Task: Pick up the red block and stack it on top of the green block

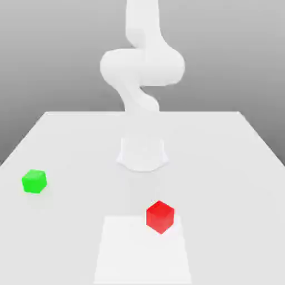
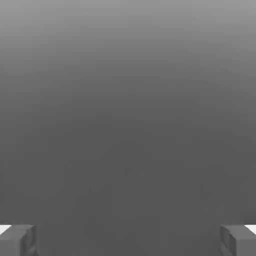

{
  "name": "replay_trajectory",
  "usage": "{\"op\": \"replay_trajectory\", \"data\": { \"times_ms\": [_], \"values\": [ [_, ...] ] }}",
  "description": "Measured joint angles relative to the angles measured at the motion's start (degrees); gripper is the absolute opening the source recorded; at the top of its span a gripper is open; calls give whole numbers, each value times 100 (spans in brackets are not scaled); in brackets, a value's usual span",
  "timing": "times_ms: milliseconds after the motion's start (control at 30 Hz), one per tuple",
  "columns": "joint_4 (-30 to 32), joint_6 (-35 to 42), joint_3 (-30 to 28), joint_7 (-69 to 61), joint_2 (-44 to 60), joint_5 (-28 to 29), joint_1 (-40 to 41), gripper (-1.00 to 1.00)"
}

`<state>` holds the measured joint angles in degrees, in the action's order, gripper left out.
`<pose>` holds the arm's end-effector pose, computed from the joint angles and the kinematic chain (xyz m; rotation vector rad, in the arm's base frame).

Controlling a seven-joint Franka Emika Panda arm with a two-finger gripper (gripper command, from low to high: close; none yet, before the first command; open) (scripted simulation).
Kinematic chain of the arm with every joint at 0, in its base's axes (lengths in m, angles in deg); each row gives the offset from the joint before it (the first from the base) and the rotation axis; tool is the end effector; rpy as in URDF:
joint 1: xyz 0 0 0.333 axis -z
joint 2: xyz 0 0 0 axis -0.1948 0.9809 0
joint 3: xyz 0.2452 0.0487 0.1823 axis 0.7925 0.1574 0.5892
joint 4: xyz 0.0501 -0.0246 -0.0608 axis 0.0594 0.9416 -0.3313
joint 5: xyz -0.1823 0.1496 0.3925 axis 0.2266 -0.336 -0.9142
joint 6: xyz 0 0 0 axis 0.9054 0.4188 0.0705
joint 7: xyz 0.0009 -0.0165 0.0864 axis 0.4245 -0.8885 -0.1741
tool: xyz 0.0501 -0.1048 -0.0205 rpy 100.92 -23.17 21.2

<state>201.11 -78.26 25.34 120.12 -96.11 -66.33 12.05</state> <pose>0.4516 0.0048 0.6443 -2.4324 1.1315 -0.9135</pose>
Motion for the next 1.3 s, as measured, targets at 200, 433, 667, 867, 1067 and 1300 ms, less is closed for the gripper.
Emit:
{"op": "replay_trajectory", "data": {
  "times_ms": [200, 433, 667, 867, 1067, 1300],
  "values": [
    [1021, -809, 380, 1148, 1057, -324, 164, 0],
    [2253, -1802, 961, 2681, 2355, -546, 350, 0],
    [3150, -3149, 1314, 4518, 4100, 74, 594, 0],
    [3001, -4129, 306, 5346, 5275, 1171, -148, -100],
    [2992, -4188, 248, 5382, 5329, 1215, -199, -100],
    [3178, -3175, 706, 4604, 4126, 136, -61, -100]
  ]
}}
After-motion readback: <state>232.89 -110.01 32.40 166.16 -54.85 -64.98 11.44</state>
